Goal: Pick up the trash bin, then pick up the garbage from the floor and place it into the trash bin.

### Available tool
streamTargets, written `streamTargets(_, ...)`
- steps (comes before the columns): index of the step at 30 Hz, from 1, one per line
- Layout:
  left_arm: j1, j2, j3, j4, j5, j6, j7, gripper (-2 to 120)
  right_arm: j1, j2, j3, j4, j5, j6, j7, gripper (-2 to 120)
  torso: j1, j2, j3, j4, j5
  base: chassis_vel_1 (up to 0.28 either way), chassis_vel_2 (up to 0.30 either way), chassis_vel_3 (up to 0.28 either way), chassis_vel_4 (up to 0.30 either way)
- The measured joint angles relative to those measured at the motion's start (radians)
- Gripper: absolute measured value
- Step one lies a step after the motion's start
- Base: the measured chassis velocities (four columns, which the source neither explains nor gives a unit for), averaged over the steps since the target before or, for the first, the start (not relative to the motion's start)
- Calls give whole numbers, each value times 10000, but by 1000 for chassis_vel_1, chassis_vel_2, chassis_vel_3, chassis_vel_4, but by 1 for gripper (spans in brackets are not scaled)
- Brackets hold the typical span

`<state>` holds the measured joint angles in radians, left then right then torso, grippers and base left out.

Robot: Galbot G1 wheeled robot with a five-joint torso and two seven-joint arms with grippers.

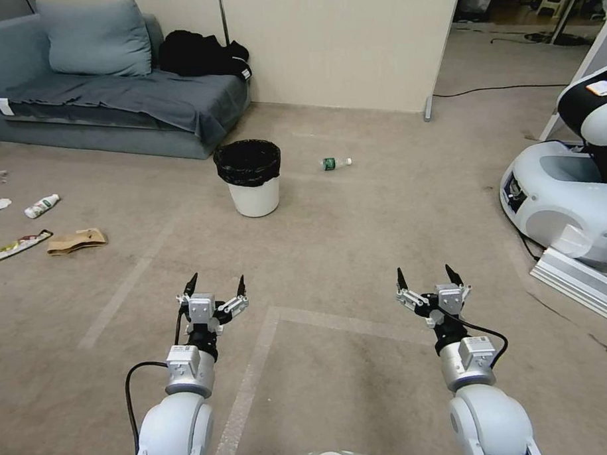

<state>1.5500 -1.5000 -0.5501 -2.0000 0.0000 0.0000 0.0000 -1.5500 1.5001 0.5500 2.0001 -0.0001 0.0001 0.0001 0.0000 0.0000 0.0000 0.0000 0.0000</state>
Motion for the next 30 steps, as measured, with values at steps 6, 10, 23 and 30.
streamTargets(6,0,0,0,0,0,0,0,100,0,0,0,0,0,0,0,100,0,0,0,0,0,0,0,0,0)
streamTargets(10,0,0,0,0,0,0,0,100,0,0,0,0,0,0,0,100,0,0,0,0,0,0,0,0,0)
streamTargets(23,1647,-349,880,-2598,1227,1771,-1544,100,-1900,656,252,2364,-670,184,-137,100,0,0,-1,-2,-1,0,0,0,0)
streamTargets(30,2704,-573,1433,-4277,2025,2912,-2536,100,-3130,1079,422,3904,-1116,334,-234,100,-1,1,-1,1,3,0,0,0,0)
